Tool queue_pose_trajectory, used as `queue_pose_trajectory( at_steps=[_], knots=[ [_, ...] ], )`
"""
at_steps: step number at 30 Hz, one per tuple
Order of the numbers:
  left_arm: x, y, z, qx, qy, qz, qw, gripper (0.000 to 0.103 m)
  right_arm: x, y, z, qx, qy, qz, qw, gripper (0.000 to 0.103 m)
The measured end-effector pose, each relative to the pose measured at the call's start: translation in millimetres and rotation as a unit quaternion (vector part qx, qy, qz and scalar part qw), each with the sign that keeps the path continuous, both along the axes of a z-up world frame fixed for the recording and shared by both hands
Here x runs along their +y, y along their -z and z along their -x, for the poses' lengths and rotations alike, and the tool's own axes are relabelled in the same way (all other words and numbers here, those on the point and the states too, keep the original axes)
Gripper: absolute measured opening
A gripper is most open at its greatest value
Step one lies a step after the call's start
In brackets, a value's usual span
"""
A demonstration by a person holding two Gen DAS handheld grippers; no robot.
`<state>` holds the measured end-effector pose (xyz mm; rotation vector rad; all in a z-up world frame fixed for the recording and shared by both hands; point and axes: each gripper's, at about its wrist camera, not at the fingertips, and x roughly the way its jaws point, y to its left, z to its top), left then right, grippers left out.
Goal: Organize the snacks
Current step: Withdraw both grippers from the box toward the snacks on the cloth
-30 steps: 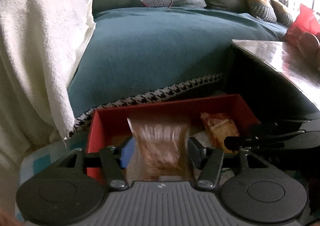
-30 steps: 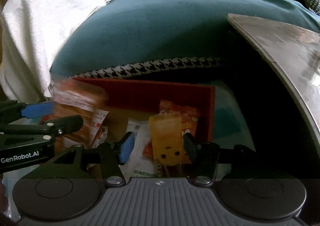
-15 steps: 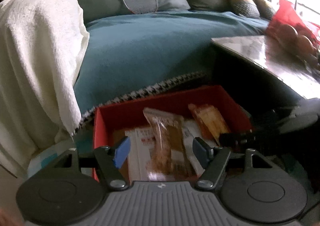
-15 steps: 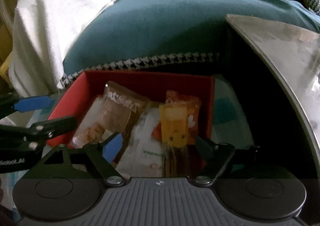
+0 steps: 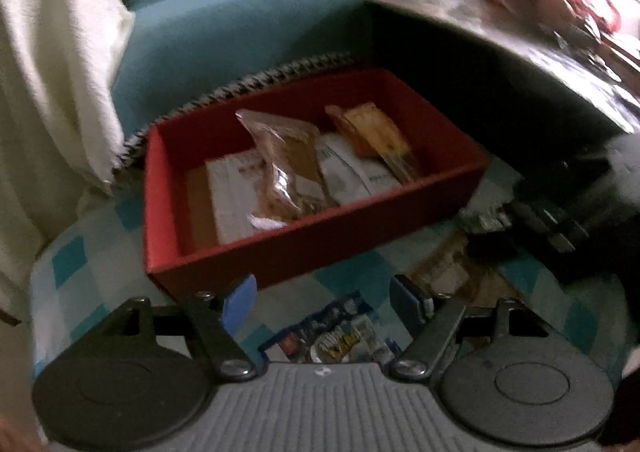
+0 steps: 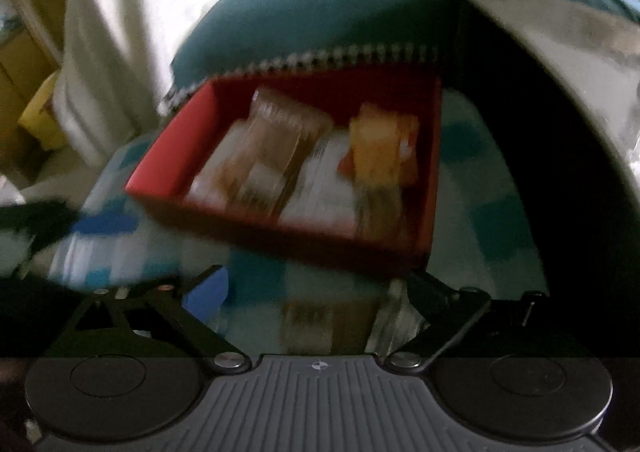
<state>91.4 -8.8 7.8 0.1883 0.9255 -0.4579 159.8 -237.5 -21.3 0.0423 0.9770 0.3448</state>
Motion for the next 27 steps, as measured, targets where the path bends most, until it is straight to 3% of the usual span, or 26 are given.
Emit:
queue_pose_trajectory(
  at_steps=[7, 12, 19, 24, 27],
  knots=[
    [4.5, 17.4, -7.6, 0.04, 0.065, -0.011, 0.9971, 0.068, -9.5, 39.2, 66.7, 0.076, -0.023, 0.01, 0.997, 0.099],
    [-8.7, 27.1, -6.3, 0.047, 0.119, -0.029, 0.9913, 0.068, -9.9, 60.8, 78.1, 0.111, -0.039, 0.025, 0.993, 0.099],
    [-32.4, 41.3, -9.3, 0.032, 0.229, -0.107, 0.9669, 0.069, -12.7, 75.4, 75.1, 0.141, -0.057, 0.012, 0.988, 0.103],
    [-33.1, 50.4, -25.3, 0.091, 0.27, -0.105, 0.9528, 0.07, -23.5, 75.0, 71.1, 0.148, -0.053, -0.02, 0.987, 0.103],
    [-37.6, 57.9, -26.8, 0.1, 0.295, -0.109, 0.944, 0.077, -27.7, 74.5, 70.5, 0.149, -0.059, -0.026, 0.987, 0.103]
  ],
)
